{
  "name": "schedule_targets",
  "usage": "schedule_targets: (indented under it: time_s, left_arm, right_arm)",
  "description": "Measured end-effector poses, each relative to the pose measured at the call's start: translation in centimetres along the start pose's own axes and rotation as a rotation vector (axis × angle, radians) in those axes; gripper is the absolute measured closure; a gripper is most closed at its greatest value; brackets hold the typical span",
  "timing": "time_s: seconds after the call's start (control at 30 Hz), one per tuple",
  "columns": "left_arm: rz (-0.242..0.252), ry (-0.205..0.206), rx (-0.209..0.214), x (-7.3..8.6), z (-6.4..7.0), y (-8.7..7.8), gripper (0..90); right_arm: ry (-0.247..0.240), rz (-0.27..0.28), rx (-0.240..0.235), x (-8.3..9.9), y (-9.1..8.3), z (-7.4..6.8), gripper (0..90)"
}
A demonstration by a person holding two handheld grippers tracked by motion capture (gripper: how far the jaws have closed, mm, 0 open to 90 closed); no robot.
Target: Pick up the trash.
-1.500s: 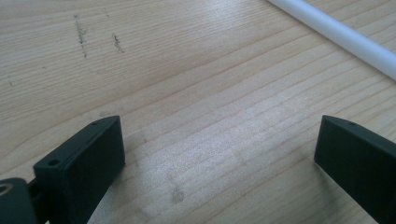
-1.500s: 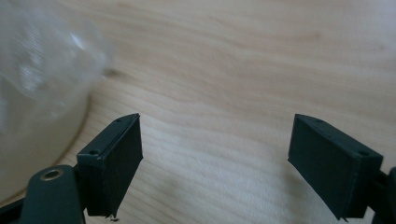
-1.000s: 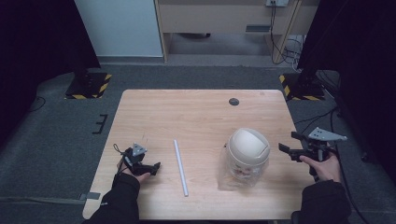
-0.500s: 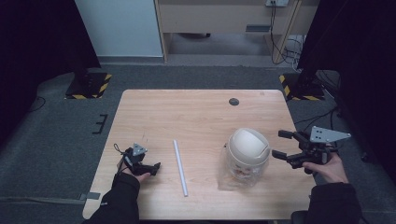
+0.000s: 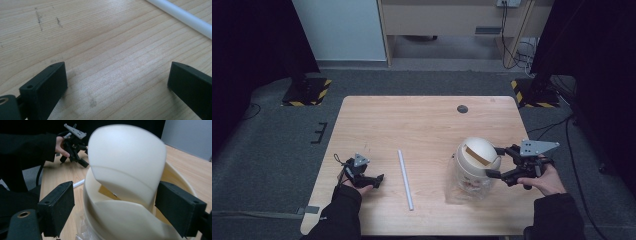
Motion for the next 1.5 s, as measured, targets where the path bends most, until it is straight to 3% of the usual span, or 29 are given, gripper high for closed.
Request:
schedule_targets:
  time_s: [0.33,0.53,0.6,0.73,0.83,0.9,0.97,1.0,1.03,1.07,1.1,1.13,1.17,1.2,1.27,1.3,1.37,1.43,1.5]
  left_arm:
    - [-0.004,-0.003,0.001,0.0,0.0,-0.1,3.7]
    - [-0.015,-0.024,0.006,-0.3,0.1,-0.6,14.8]
    - [0.006,-0.021,0.001,-0.7,0.2,-0.9,16.4]
    - [0.046,-0.017,0.013,-1.5,1.2,-1.3,20.1]
    - [0.075,0.007,0.038,-2.1,2.9,-1.5,22.0]
    - [0.087,0.018,0.048,-2.4,3.9,-1.5,24.2]
    - [0.093,0.03,0.061,-2.5,4.9,-1.5,25.2]
    - [0.097,0.033,0.064,-2.6,5.4,-1.4,26.1]
    - [0.101,0.041,0.069,-2.7,5.9,-1.3,27.2]
    - [0.102,0.043,0.069,-2.8,6.2,-1.2,27.2]
    - [0.103,0.05,0.076,-2.8,6.9,-1.0,27.9]
    - [0.1,0.059,0.082,-2.8,7.4,-0.8,27.9]
    - [0.086,0.074,0.102,-2.8,8.6,-0.3,28.7]
    - [0.086,0.074,0.102,-2.8,8.6,-0.3,29.0]
    - [0.062,0.098,0.102,-2.7,9.7,0.4,29.4]
    - [0.042,0.112,0.092,-2.6,10.2,0.8,31.5]
    - [0.027,0.111,0.092,-2.5,10.9,1.4,31.6]
    - [0.009,0.117,0.085,-2.3,11.2,1.8,34.7]
    - [-0.01,0.123,0.079,-2.0,11.3,2.1,35.9]
  right_arm:
    - [0.025,-0.005,0.008,0.6,1.2,0.3,14.7]
    - [0.047,0.027,0.014,0.5,1.1,0.5,16.6]
    - [0.047,0.048,0.022,0.2,0.7,0.6,17.5]
    - [0.047,0.108,0.037,-0.9,-0.6,0.7,17.5]
    - [0.042,0.152,0.057,-1.7,-1.6,0.9,17.5]
    - [0.054,0.201,0.093,-2.3,-2.8,1.2,17.5]
    - [0.056,0.216,0.112,-2.5,-3.1,1.5,17.4]
    - [0.061,0.227,0.137,-2.5,-3.5,1.7,17.1]
    - [0.071,0.24,0.204,-2.5,-4.1,2.5,16.7]
    - [0.071,0.24,0.204,-2.5,-4.1,2.5,16.7]
    - [0.088,0.249,0.252,-2.3,-4.4,3.1,16.3]
    - [0.088,0.249,0.252,-2.3,-4.4,3.1,16.3]
    - [0.11,0.254,0.302,-1.9,-4.7,3.8,16.2]
    - [0.11,0.254,0.302,-1.9,-4.7,3.8,16.2]
    - [0.126,0.25,0.348,-1.4,-5.0,4.3,16.0]
    - [0.153,0.248,0.393,-0.9,-5.4,4.9,16.0]
    - [0.16,0.245,0.409,-0.7,-5.5,5.1,16.1]
    - [0.201,0.216,0.468,0.5,-6.0,5.9,15.6]
    - [0.215,0.205,0.482,0.8,-6.1,6.1,15.6]
Point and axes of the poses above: each handheld gripper's, and its own axes: y roughly forward along the jaws, x roughly out of its underside, z roughly to its right, the point moved 7 cm from there along y, roughly forward along the jaws, and after that the axes turned 6 degrees about -y, right-handed, at the moved point
